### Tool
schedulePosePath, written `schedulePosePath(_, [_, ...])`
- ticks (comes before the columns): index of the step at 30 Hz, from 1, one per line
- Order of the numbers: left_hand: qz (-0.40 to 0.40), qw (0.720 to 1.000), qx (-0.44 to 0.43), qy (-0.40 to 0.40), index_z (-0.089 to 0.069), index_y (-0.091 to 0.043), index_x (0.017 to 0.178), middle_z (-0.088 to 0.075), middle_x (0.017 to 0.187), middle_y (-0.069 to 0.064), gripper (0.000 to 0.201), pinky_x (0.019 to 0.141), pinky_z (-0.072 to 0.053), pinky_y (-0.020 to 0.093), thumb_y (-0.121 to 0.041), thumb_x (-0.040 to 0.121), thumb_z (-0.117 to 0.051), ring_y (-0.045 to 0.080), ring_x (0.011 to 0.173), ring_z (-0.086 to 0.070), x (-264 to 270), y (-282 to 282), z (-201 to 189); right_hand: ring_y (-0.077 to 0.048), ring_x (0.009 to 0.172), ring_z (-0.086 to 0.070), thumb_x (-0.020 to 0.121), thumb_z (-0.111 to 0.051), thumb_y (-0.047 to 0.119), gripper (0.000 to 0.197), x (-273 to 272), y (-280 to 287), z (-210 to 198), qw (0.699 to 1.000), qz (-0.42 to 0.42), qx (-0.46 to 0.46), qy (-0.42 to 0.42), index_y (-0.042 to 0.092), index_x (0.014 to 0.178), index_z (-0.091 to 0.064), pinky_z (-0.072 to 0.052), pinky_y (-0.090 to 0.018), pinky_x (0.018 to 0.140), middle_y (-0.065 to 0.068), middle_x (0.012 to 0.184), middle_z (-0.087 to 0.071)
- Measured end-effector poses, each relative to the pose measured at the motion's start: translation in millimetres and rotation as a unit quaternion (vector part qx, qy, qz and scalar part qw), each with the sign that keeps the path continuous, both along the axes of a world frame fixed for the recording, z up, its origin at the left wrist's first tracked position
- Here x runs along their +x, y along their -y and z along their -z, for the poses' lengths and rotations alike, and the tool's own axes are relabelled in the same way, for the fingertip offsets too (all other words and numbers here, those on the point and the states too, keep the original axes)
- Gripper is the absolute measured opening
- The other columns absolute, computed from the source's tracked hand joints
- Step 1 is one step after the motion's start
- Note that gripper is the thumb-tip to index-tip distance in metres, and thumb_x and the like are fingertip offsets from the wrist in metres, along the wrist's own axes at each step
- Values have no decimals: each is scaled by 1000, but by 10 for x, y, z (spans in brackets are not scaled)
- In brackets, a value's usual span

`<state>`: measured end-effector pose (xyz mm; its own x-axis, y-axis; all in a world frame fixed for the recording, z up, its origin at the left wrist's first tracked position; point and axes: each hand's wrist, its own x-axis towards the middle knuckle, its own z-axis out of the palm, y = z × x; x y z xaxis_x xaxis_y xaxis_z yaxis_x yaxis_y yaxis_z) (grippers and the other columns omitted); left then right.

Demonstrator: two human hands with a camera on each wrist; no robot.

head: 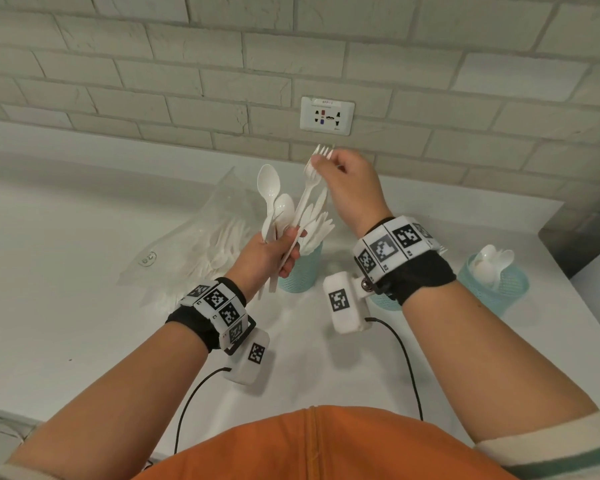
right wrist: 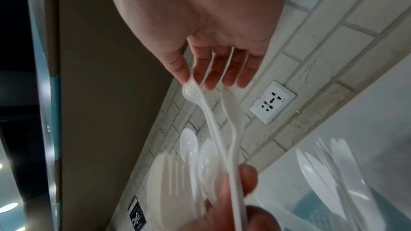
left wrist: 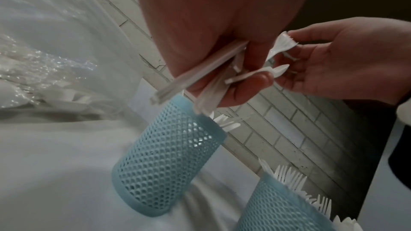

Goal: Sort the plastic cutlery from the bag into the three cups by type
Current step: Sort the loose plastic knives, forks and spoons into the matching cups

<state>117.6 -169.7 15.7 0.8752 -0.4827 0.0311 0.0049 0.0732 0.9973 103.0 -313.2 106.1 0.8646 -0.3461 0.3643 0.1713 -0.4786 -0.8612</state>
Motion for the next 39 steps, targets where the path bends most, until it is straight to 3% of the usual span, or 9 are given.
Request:
schedulePosePath(7, [-31, 999, 19, -5, -63, -18, 85, -44, 60, -2, 23, 43, -29, 17, -30, 98, -48, 4, 42, -33, 47, 19, 46, -12, 78, -67, 101, -39, 24, 20, -78, -3, -68, 995, -53, 77, 28, 22, 83, -47, -52, -24, 65, -3, 85, -66])
schedulePosePath(12, [-48, 998, 46, 6, -64, -12, 110, -42, 63, -2, 29, 44, -31, 17, -33, 98, -46, 5, 46, -34, 65, 4, 115, -15, 76, -69, 103, -30, 26, 20, -146, 35, -154, 986, -15, 94, 137, 26, 85, -41, -54, -31, 77, -1, 77, -70])
schedulePosePath(16, [-28, 999, 12, -28, -64, -17, 109, -38, 62, -6, 28, 44, -29, 16, -32, 100, -43, 5, 47, -31, 60, -10, 100, -12, 61, -57, 103, -32, 23, 18, -192, 39, -168, 982, -22, 76, 172, 25, 87, -41, -50, -23, 64, -2, 72, -54])
schedulePosePath(20, [12, 998, -14, -62, -62, -16, 114, -36, 64, -4, 28, 43, -24, 16, -30, 100, -43, 6, 48, -28, 31, 1, 61, -10, 60, -46, 94, -52, 36, 19, -180, 33, 50, 997, -43, 34, 50, 17, 93, -49, -42, -25, 58, 8, 67, -49])
schedulePosePath(24, [93, 987, -46, -123, -61, -13, 112, -35, 61, -5, 27, 41, -14, 18, -28, 99, -41, 6, 46, -23, -19, 0, 0, -8, 82, -59, 82, -70, 28, 17, -172, 47, 306, 994, -90, -9, -67, 21, 96, -64, -45, -15, 68, 3, 96, -63])
schedulePosePath(27, [121, 980, -31, -152, -61, -15, 105, -34, 59, -7, 24, 36, -15, 15, -29, 98, -43, 4, 44, -22, -52, -3, -26, -14, 93, -60, 82, -69, 17, 12, -232, 15, 314, 987, -138, 4, -84, 24, 92, -67, -46, -9, 68, -10, 112, -60])
schedulePosePath(30, [124, 980, -11, -158, -59, -16, 99, -33, 60, -7, 20, 35, -17, 13, -29, 98, -44, 4, 44, -21, -65, 18, -17, -16, 77, -57, 81, -64, 1, 17, -284, 3, 282, 977, -177, 33, -116, 15, 89, -67, -47, -11, 57, -12, 103, -54])
schedulePosePath(36, [119, 986, -7, -112, -48, -19, 84, -29, 64, -5, 21, 36, -19, 13, -37, 93, -54, 5, 47, -19, -109, 126, -55, -13, 75, -60, 81, -73, 15, 11, -280, 114, 333, 985, -147, 21, -87, 11, 86, -64, -50, -28, 73, -4, 83, -65])
schedulePosePath(39, [103, 989, -33, -102, -46, -19, 88, -29, 63, -6, 40, 37, -19, 13, -59, 86, -49, 5, 48, -18, -119, 183, -106, -9, 78, -62, 86, -67, 15, 11, -328, 207, 329, 988, -136, 40, -60, 10, 88, -57, -47, -18, 75, -9, 90, -69])
